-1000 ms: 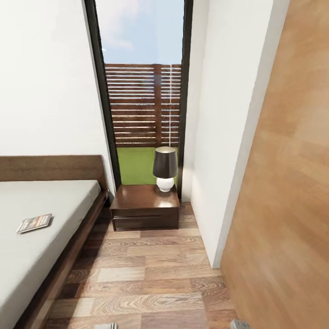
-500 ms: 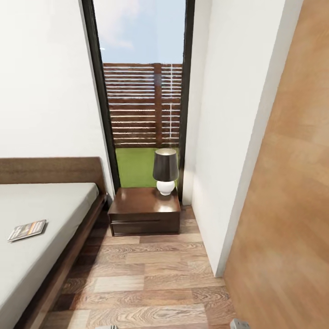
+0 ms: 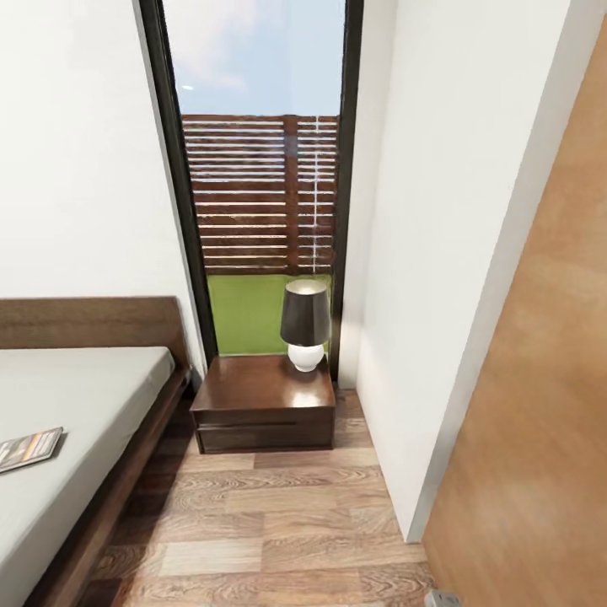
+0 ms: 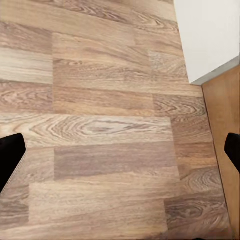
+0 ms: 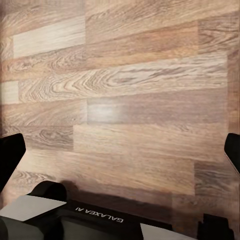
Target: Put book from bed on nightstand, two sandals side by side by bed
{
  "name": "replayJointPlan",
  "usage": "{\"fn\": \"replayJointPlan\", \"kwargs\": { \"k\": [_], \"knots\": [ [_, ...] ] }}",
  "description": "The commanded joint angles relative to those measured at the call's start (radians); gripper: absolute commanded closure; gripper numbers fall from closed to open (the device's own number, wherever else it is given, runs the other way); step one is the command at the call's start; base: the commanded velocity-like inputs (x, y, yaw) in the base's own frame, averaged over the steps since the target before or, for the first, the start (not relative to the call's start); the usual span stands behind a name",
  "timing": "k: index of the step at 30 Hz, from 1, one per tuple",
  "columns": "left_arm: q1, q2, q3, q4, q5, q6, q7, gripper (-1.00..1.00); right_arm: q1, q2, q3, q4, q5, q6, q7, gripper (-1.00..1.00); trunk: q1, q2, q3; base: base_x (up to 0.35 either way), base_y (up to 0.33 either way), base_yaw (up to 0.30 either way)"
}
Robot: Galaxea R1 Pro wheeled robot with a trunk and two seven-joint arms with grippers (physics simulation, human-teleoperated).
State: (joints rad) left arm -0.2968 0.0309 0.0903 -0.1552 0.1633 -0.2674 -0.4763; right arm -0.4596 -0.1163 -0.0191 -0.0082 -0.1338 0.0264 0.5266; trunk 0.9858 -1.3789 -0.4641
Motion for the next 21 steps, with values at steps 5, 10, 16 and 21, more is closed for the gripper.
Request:
{"fn": "replayJointPlan", "kwargs": {
  "k": [5, 10, 16, 21],
  "knots": [
    [-0.001, 0.0, 0.008, 0.002, 0.002, 0.001, -0.008, -1.0, -0.001, 0.0, -0.001, 0.0, -0.007, 0.003, 0.004, -1.0, 0.001, -0.001, -0.001, 0.328, 0.0, 0.0],
    [-0.001, 0.0, 0.008, 0.002, 0.002, 0.002, -0.008, -1.0, -0.001, 0.0, -0.001, 0.0, -0.007, 0.003, 0.004, -1.0, 0.001, -0.001, -0.001, 0.328, 0.0, 0.0],
    [-0.001, 0.0, 0.008, 0.002, 0.002, 0.001, -0.008, -1.0, -0.001, 0.0, -0.001, 0.0, -0.007, 0.003, 0.004, -1.0, 0.001, -0.001, -0.001, 0.328, 0.0, 0.0],
    [-0.001, 0.0, 0.008, 0.002, 0.002, 0.001, -0.008, -1.0, -0.001, 0.0, -0.001, 0.0, -0.007, 0.003, 0.004, -1.0, 0.001, -0.001, -0.001, 0.328, 0.0, 0.0]
  ]
}}
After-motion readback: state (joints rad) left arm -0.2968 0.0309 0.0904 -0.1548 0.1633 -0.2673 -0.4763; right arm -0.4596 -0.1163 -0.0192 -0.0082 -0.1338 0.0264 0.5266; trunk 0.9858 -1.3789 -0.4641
